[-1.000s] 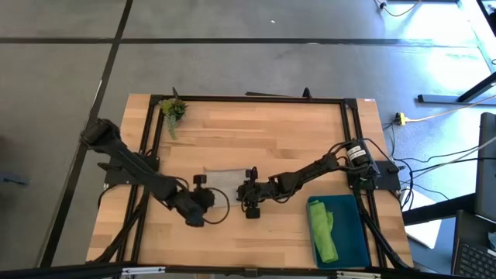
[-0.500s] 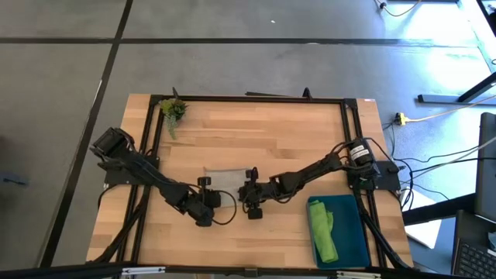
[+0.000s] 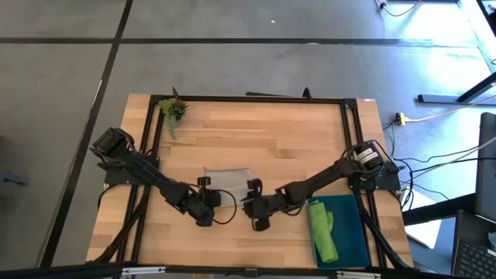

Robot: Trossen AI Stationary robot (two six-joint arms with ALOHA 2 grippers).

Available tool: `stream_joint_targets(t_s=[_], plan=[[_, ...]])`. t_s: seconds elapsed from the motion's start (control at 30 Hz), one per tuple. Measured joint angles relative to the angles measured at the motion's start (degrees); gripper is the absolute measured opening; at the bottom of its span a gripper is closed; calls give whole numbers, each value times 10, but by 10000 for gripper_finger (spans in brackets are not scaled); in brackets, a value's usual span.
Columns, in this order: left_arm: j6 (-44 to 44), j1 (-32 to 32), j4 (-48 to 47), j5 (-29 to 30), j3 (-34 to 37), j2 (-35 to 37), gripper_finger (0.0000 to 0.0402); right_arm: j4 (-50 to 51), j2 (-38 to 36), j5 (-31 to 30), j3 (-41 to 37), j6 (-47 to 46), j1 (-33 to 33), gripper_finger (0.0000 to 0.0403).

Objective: Roll microfiber towels into tight, uniform cylinder then place into a basket
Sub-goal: Roll the gray microfiber cloth

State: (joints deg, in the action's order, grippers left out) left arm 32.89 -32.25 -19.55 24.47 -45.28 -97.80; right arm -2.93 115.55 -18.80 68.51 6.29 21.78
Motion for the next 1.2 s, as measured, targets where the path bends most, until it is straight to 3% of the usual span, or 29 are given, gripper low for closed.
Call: stream_joint_targets(t_s=[0.27, 0.7, 0.83, 1.03, 1.2], plan=[[0, 0, 0, -3, 0, 0, 87, 21, 3, -12, -22, 0, -12, 151], [0, 0, 0, -9, 1, 0, 87, -73, 2, 14, -97, -34, -36, 147], [0, 0, 0, -9, 1, 0, 87, -75, 2, 5, -105, -51, -36, 112], [0, 0, 0, -11, 2, 3, 87, -73, 1, 5, -106, -83, -36, 19], [-4, 1, -4, -20, 5, 33, 87, -71, 1, 21, -106, -120, -41, 18]])
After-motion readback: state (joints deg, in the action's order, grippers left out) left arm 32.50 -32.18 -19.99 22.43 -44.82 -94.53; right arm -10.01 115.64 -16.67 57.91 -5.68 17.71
